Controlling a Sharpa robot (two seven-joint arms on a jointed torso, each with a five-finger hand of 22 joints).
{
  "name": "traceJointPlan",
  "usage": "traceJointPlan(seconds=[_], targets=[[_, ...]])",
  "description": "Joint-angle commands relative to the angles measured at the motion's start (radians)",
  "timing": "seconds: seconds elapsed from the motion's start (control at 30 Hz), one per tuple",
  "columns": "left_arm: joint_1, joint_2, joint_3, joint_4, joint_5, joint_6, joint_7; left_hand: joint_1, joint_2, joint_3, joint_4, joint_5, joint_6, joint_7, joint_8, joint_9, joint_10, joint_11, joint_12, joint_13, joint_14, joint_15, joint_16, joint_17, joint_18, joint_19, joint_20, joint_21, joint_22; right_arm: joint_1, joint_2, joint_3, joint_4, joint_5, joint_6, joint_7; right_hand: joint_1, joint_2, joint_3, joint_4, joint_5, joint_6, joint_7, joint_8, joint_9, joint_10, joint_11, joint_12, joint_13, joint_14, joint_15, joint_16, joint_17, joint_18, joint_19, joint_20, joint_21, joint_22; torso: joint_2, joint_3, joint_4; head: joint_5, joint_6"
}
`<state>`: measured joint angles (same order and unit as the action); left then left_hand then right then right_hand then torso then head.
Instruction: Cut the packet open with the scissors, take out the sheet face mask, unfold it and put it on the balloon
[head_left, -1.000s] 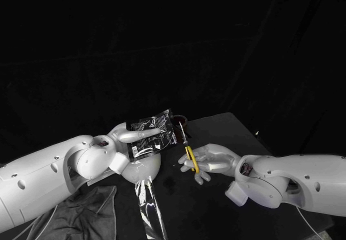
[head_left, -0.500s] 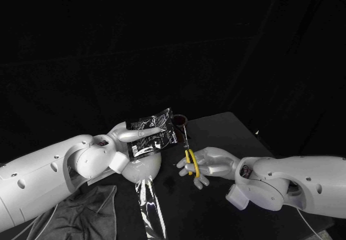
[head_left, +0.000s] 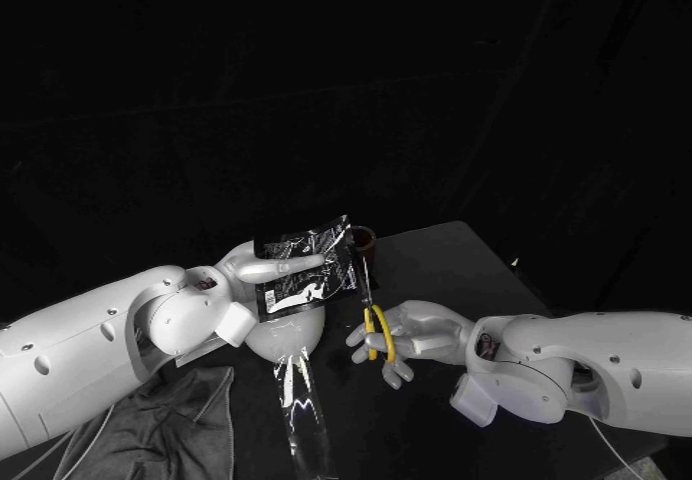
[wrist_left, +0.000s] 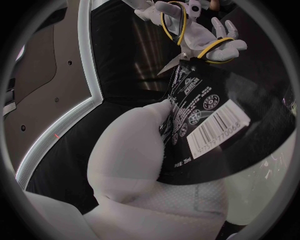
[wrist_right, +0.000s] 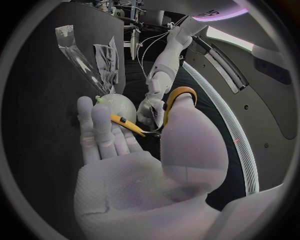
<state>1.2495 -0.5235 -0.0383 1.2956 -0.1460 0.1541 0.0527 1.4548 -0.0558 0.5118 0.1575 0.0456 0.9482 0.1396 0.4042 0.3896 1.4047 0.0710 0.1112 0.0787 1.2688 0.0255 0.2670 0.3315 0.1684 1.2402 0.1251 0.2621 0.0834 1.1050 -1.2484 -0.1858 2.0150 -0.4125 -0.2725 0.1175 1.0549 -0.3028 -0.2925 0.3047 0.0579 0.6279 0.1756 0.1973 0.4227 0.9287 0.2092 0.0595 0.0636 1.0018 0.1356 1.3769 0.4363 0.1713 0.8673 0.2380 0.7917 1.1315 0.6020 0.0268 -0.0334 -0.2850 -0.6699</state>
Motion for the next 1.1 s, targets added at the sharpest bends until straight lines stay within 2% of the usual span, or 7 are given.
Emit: traceJointPlan(seconds=[0.03,0.2,0.47,0.83,1.1], targets=[[0.001,0.001,0.001,0.004,-0.042,0.079,0.017,-0.003,0.003,0.000,0.005,0.003,0.004,-0.006,0.005,0.017,0.011,-0.008,0.004,0.002,0.006,-0.002,0.003,0.002,0.016,0.007,-0.003,-0.002,-0.001,-0.001,0.000,0.000,0.004,-0.013,0.040,-0.003,-0.007,-0.001,-0.004,0.000,0.004,-0.005,0.109,0.003,-0.001,-0.007,0.003,0.007,0.000,-0.006,0.001,0.000,-0.001,0.010,-0.008,-0.001,-0.003,-0.001,-0.001,0.0001,-0.0003,0.000,-0.001],[0.001,-0.001,0.001,0.004,-0.067,0.120,0.017,-0.002,0.002,0.000,0.004,0.003,0.005,-0.006,0.005,0.017,0.012,-0.009,0.004,0.002,0.006,-0.003,0.004,0.002,0.016,0.008,-0.003,-0.002,-0.002,0.000,-0.003,0.000,0.006,-0.014,0.045,-0.005,-0.010,0.001,-0.001,0.000,0.005,-0.005,0.109,0.004,-0.002,-0.006,0.002,0.008,0.001,-0.006,0.001,0.000,-0.001,0.011,-0.008,0.000,-0.003,-0.002,-0.001,0.0001,-0.0006,-0.001,-0.003],[0.001,-0.004,0.001,0.003,-0.081,0.146,0.015,-0.001,0.002,-0.001,0.003,0.003,0.005,-0.006,0.005,0.018,0.012,-0.009,0.004,0.002,0.006,-0.003,0.004,0.003,0.016,0.008,-0.003,-0.002,-0.002,0.005,-0.009,0.001,0.009,-0.017,0.046,-0.004,-0.011,0.003,0.002,-0.001,0.005,-0.004,0.109,0.006,-0.002,-0.004,0.002,0.009,0.001,-0.007,0.001,0.001,-0.002,0.011,-0.009,0.000,-0.003,-0.002,0.000,-0.0001,-0.0003,-0.004,-0.006],[0.001,-0.005,0.001,0.003,-0.090,0.149,0.006,-0.001,0.001,-0.001,0.002,0.003,0.005,-0.007,0.006,0.018,0.013,-0.009,0.004,0.002,0.006,-0.003,0.004,0.003,0.016,0.009,-0.003,-0.002,-0.002,0.012,-0.014,0.001,0.013,-0.020,0.039,0.001,-0.006,0.012,0.012,-0.001,0.005,0.001,0.107,0.014,-0.001,0.004,0.000,0.015,0.003,-0.007,-0.001,0.005,-0.004,0.012,-0.009,0.000,-0.002,-0.003,-0.001,-0.0004,0.0009,-0.010,-0.005],[0.001,-0.002,0.001,0.003,-0.093,0.141,-0.002,0.000,0.001,-0.001,0.001,0.003,0.006,-0.007,0.006,0.018,0.014,-0.010,0.005,0.002,0.006,-0.004,0.004,0.004,0.016,0.010,-0.004,-0.002,-0.002,0.019,-0.008,0.002,0.011,-0.020,0.035,0.000,0.000,0.022,0.020,-0.001,0.003,0.005,0.105,0.020,-0.001,0.010,-0.002,0.018,0.003,-0.002,-0.002,0.010,0.002,0.012,-0.007,0.000,-0.001,-0.003,0.000,-0.0005,0.0008,-0.009,-0.006]])
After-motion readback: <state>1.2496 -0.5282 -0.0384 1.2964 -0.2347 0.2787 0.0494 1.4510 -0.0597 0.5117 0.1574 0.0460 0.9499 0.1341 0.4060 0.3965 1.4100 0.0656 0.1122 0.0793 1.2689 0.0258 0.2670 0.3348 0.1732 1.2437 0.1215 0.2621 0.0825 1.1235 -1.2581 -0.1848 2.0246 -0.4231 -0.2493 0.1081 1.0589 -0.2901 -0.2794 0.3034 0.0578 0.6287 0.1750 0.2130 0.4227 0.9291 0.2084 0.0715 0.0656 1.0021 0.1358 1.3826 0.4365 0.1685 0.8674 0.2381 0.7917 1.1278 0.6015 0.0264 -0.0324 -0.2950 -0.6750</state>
